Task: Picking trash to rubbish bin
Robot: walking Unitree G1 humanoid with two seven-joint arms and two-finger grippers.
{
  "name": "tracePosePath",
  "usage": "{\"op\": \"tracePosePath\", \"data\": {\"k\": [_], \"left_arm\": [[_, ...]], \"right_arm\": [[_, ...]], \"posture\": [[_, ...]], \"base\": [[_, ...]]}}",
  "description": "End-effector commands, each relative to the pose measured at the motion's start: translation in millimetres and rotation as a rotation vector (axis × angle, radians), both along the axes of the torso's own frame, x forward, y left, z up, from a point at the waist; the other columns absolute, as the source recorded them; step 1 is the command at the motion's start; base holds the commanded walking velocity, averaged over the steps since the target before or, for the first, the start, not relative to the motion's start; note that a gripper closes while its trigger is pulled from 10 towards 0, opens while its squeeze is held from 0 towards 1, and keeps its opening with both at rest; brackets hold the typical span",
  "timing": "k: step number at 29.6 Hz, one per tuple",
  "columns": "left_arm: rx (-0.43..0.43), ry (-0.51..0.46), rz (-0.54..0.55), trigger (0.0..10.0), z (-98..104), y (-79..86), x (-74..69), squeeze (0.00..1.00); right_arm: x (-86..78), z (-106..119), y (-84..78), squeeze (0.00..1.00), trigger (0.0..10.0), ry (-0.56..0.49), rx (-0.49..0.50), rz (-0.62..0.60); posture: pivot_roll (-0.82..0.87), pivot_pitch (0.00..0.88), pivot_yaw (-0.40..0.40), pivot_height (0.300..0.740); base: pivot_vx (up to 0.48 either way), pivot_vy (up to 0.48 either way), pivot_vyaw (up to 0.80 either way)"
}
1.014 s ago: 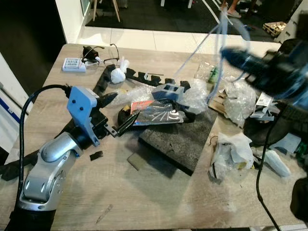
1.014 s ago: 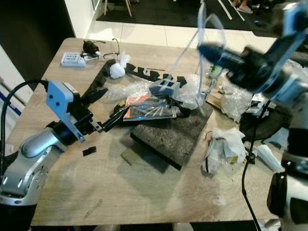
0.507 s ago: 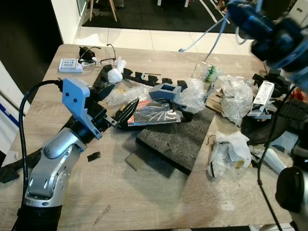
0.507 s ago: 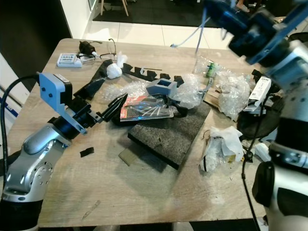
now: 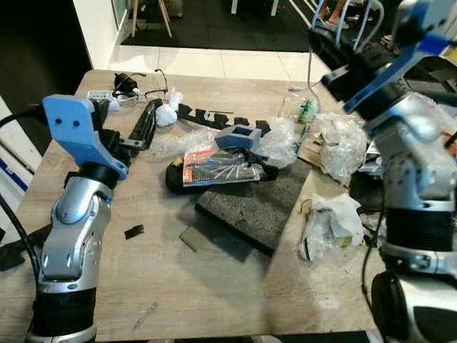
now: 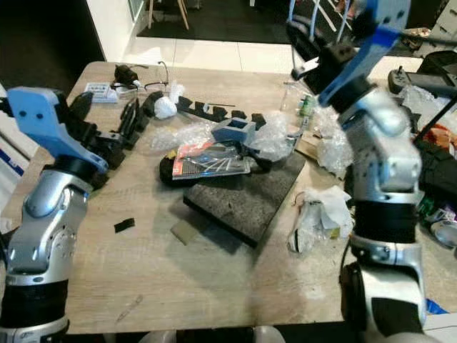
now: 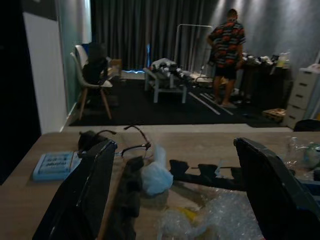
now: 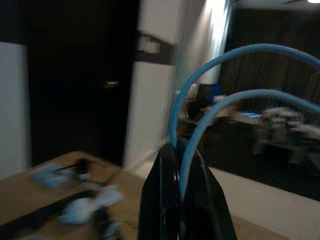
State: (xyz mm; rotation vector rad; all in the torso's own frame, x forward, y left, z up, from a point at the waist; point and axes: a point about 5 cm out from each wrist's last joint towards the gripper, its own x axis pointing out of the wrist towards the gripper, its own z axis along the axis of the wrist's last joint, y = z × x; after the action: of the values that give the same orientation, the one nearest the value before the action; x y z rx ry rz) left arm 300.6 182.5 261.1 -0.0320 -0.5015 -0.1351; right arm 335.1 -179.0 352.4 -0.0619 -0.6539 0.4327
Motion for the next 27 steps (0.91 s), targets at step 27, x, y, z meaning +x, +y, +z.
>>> {"op": "tracePosePath", "data": {"k": [27], "left_arm": [[-0.028,0.03,0.03,10.0,-4.0,-19.2,-0.1,0.0]], "right_arm": [[-2.5,-47.1,24.5,0.0,10.0,0.0,0.038,-0.089]], "posture": [[0.02,0.141,-0.061,0.74]], "base": [[-0.04,0.0,0.0]]}}
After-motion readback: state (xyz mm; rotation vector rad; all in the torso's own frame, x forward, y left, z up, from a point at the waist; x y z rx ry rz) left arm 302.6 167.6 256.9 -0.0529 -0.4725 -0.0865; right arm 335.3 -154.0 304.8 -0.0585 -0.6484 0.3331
